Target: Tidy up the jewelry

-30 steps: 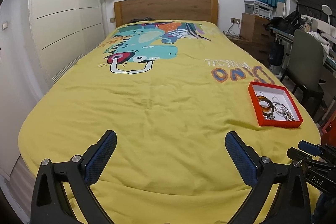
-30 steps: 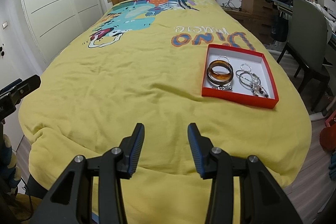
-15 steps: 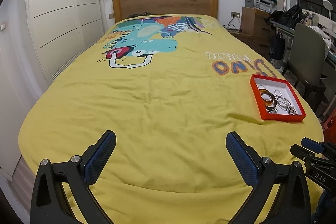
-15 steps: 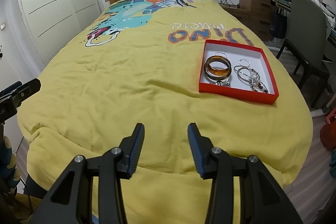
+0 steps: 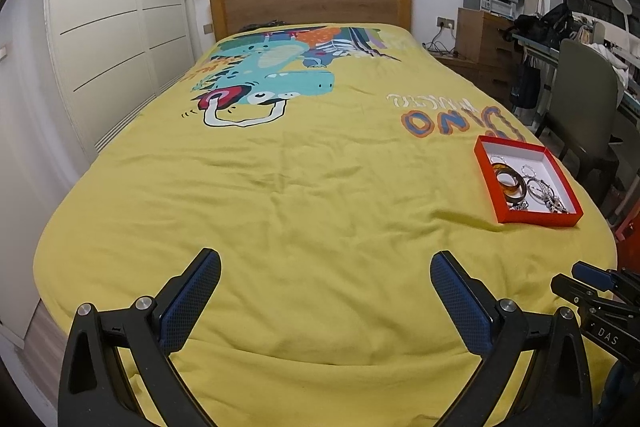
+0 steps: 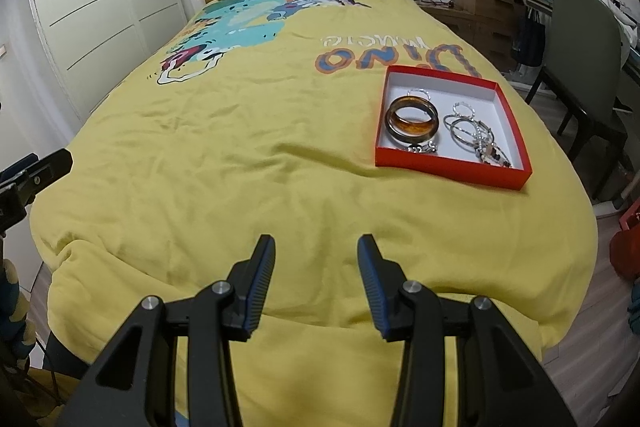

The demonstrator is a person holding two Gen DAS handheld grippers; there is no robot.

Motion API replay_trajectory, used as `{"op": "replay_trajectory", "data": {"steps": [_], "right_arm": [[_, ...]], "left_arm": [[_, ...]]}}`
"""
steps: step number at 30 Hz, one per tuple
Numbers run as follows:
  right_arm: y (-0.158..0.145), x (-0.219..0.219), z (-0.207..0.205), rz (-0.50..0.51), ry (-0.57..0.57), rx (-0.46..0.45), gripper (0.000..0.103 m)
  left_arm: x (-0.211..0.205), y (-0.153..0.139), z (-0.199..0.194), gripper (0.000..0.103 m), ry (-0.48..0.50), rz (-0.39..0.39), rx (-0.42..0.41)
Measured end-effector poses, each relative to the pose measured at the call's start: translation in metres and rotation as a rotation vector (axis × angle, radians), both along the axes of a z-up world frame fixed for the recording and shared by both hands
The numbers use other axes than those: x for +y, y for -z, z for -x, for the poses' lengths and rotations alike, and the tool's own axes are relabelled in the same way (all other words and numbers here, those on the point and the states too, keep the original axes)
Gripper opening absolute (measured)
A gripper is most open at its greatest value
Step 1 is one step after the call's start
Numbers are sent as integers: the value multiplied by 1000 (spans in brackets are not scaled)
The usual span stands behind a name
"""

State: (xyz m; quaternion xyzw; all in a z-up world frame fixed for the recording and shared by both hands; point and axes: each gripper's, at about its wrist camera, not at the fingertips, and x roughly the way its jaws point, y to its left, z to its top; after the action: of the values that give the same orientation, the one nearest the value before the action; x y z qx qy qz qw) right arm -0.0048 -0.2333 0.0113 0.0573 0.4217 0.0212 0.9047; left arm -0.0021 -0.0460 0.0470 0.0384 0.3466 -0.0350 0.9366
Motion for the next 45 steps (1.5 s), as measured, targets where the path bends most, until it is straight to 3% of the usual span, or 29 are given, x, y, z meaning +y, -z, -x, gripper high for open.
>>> {"op": "replay_trajectory", "data": {"steps": [23, 25, 45], "right_arm": [[3, -7, 1, 17, 44, 3, 41], [2, -7, 2, 22, 52, -1, 57], [-5, -15, 5, 54, 102, -28, 64]], "left_arm": [[-3, 3, 1, 103, 17, -3, 6], [-3, 3, 1, 103, 21, -3, 7], [-7, 6, -2, 103, 37, -15, 22]]}}
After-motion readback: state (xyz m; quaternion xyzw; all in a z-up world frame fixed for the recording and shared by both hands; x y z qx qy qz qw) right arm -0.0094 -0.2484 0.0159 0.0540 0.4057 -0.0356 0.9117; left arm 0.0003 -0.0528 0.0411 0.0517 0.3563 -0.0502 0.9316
